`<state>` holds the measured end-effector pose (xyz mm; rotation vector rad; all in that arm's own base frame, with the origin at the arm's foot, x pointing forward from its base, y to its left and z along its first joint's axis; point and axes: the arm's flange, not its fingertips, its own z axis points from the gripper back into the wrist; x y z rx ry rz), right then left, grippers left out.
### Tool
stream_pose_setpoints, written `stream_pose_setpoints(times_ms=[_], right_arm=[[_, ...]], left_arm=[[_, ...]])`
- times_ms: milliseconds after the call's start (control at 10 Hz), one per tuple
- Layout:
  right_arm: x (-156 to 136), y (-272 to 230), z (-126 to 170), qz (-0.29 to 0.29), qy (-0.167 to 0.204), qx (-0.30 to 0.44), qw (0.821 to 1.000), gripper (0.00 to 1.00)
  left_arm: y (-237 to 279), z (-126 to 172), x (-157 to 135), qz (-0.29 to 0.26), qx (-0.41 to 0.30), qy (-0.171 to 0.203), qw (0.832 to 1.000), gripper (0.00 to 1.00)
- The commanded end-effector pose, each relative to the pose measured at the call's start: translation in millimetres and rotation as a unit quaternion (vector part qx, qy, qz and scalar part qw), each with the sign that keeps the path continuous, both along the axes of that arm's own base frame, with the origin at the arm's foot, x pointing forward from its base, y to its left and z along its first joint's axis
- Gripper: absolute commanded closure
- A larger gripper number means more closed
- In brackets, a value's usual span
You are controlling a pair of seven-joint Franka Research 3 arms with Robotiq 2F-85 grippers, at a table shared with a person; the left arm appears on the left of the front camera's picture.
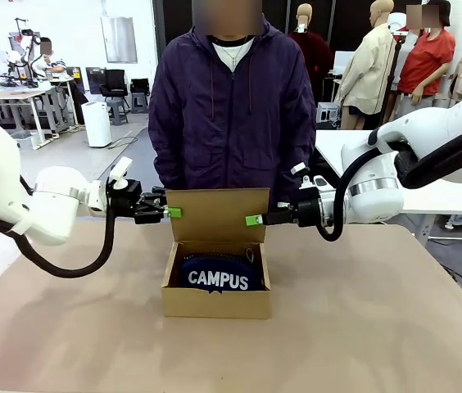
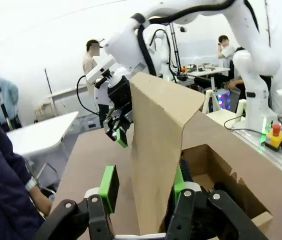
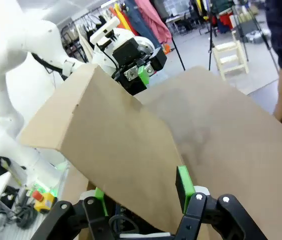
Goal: Pack the items into the box.
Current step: Close the Mailer Box.
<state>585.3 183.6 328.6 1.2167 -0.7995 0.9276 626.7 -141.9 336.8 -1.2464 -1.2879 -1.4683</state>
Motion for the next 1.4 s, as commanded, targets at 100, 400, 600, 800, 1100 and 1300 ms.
stream_pose_setpoints(times_ms=[100, 400, 600, 800, 1100, 1300], right_arm=[[-25, 4, -6, 0.003, -0.093, -0.024, 0.995, 0.32], [-48, -1, -3, -0.014, -0.196, -0.029, 0.98, 0.32], [-63, -1, -4, -0.01, -0.24, -0.037, 0.97, 0.32], [-69, 1, -5, -0.007, -0.264, -0.033, 0.964, 0.32], [-72, 2, -4, -0.011, -0.276, -0.034, 0.96, 0.32], [-70, 0, -3, -0.013, -0.276, -0.036, 0.96, 0.32]], left_arm=[[4, -1, -19, -0.027, -0.009, -0.064, 0.998, 0.45], [6, -2, -34, -0.043, 0.008, -0.094, 0.995, 0.45], [5, -6, -42, -0.078, 0.03, -0.113, 0.99, 0.45], [3, -10, -43, -0.086, 0.033, -0.117, 0.989, 0.45], [3, -9, -42, -0.089, 0.027, -0.118, 0.989, 0.45], [3, -8, -41, -0.088, 0.03, -0.116, 0.989, 0.45]])
